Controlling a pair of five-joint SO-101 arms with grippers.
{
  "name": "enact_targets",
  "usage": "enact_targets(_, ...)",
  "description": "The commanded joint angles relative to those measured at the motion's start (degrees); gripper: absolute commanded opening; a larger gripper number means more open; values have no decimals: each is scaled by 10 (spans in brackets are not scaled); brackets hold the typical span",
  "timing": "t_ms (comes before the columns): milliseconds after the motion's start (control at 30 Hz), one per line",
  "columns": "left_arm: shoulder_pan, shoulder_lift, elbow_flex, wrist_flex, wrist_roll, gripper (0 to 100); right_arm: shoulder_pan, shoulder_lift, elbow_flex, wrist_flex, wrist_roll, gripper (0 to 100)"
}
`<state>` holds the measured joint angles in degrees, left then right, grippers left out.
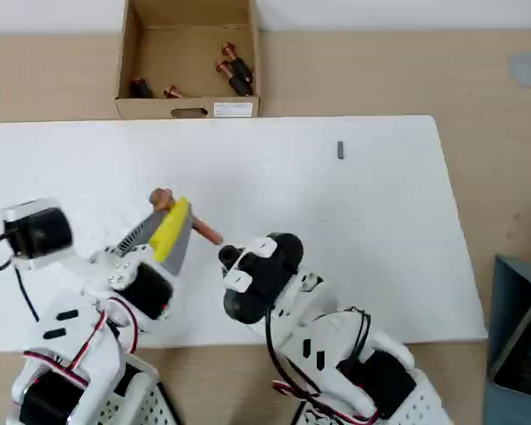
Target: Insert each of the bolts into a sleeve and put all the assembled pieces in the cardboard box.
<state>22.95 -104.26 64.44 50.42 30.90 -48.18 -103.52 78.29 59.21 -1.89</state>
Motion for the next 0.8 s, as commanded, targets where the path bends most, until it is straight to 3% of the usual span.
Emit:
enact_targets(0, 14, -1, 8, -16, -25, 2, -7, -51, -5, -16, 6, 9)
enact_targets(433, 45, -2, 35, 8, -74, 2, -7, -51, -5, -44, 48, 9)
enact_targets(767, 49, -2, 61, 32, -73, 2, -7, -51, -6, -44, 48, 9)
